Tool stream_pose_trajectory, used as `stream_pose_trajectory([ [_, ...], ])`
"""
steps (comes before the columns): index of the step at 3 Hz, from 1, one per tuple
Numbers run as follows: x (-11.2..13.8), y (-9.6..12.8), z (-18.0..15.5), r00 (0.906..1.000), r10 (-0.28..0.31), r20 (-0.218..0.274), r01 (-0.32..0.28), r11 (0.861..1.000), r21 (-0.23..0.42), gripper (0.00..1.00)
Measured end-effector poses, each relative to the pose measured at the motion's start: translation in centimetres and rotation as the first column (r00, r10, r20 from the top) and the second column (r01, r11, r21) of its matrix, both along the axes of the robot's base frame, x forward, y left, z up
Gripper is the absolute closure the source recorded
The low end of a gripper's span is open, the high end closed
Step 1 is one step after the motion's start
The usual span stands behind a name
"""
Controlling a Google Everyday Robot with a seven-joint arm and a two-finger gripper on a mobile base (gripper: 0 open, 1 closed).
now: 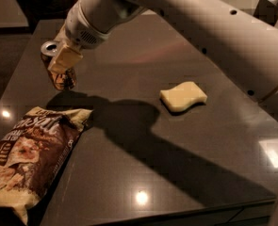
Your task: Move orange can near brown chip bag
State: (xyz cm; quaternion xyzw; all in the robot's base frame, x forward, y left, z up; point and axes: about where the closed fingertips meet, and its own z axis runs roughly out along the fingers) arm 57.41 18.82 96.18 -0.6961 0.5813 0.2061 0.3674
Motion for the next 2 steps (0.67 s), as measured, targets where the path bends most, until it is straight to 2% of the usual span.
stream_pose_trajectory([
  [2, -3.3, 1.5, -2.3, 0.9917, 0.128, -0.018, -0.129, 0.990, -0.063, 0.53],
])
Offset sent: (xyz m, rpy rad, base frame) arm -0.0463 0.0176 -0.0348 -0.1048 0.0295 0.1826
